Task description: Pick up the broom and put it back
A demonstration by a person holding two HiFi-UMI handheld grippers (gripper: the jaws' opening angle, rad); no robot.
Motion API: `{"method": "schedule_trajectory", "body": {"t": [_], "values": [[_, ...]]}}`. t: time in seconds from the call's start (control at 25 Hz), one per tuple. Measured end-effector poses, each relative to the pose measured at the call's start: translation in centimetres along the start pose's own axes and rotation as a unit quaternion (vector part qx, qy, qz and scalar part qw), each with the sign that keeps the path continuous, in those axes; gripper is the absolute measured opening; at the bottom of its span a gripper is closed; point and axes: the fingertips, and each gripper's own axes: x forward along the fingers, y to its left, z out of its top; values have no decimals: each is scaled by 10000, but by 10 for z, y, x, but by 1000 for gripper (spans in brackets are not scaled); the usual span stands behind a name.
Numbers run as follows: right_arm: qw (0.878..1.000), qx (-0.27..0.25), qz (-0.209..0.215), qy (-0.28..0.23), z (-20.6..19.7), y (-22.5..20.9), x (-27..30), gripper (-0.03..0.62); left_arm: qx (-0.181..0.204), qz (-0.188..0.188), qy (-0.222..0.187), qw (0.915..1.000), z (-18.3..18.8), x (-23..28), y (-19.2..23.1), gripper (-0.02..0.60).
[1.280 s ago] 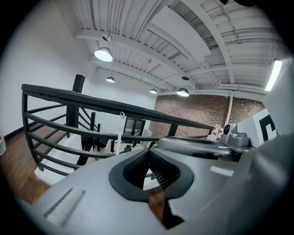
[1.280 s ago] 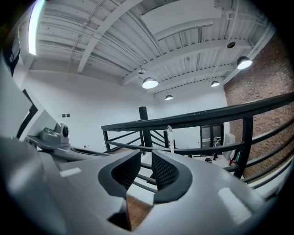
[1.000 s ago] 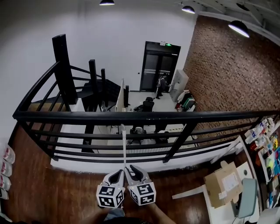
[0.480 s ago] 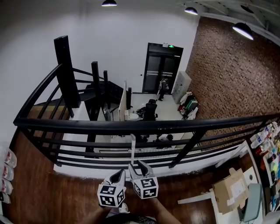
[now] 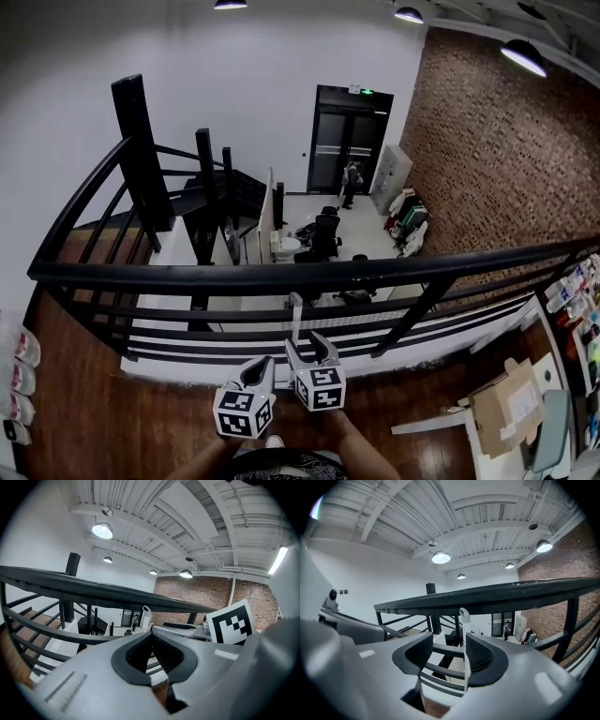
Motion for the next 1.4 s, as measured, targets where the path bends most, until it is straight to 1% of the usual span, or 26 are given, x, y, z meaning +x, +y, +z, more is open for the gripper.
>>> {"method": "schedule_trajectory", "body": {"t": [0.2,0.36,0.56,0.8,1.0,1.04,1.08,1.16,1.28,1.4], "values": [[9998,-15,-171,97,-4,-12,19,198,45,-82,4,10000,6,7,7,6],[9993,27,-284,224,-11,-23,32,198,63,-65,61,9999,3,8,14,6],[9988,70,-398,266,-11,-33,56,198,90,-28,118,9999,1,5,27,6],[9974,318,-489,418,-16,-45,86,198,63,-60,95,9999,10,6,32,6],[9961,222,-642,563,-20,-52,103,196,139,-127,81,9998,16,10,31,6],[9958,195,-681,586,-21,-53,105,190,138,-124,78,9998,17,9,32,6],[9954,166,-730,600,-23,-55,107,170,133,-114,80,9998,17,9,34,6],[9948,76,-826,596,-24,-57,110,101,108,-84,89,9999,16,9,38,6],[9949,-46,-841,552,-22,-55,108,98,44,-48,101,9999,14,8,43,6],[9951,-69,-840,510,-23,-54,101,98,27,-76,126,9999,11,7,39,6]]}}
